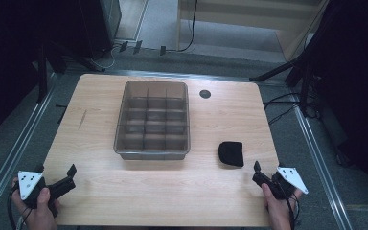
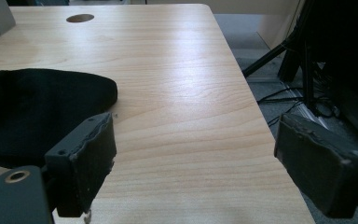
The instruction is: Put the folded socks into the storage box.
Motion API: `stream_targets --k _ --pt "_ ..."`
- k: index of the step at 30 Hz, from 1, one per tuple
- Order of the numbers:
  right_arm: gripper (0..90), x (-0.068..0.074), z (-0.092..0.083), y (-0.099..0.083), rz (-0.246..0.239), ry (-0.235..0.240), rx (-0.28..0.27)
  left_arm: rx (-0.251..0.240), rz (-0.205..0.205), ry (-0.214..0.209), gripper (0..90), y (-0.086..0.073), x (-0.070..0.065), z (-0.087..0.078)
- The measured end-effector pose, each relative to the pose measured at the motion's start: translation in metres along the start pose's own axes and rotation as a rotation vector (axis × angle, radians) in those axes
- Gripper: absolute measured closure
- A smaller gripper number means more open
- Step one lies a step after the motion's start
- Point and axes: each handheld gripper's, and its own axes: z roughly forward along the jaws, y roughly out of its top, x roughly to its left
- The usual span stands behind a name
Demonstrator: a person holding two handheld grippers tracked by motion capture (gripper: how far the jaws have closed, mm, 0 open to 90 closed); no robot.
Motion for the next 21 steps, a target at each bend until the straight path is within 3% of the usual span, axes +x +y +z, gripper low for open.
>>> stream_targets --k 5,11,15,18,19,21 --pt "12.3 -0.002 0.001 0.001 0.016 0.027 0.019 0.000 -0.007 -0.004 0.0 0.000 0.000 0.001" --pt "13.5 0.001 -0.001 0.007 -0.010 0.032 0.052 0.004 0.002 -0.003 0.0 0.001 -0.002 0.003" --pt "13.7 0.010 -0.010 0.027 -0.032 0.073 0.044 0.005 0.044 0.009 0.0 0.002 -0.006 0.005" --pt "13.6 0.015 -0.012 0.035 -0.036 0.090 0.052 -0.001 0.054 0.019 0.0 0.002 -0.009 0.007" --pt "13.6 0.020 -0.014 0.043 -0.038 0.116 0.051 0.000 0.058 0.018 0.0 0.003 -0.010 0.009" --pt "13.5 0.025 -0.014 0.049 -0.052 0.103 0.058 0.002 0.057 0.022 0.0 0.003 -0.010 0.009"
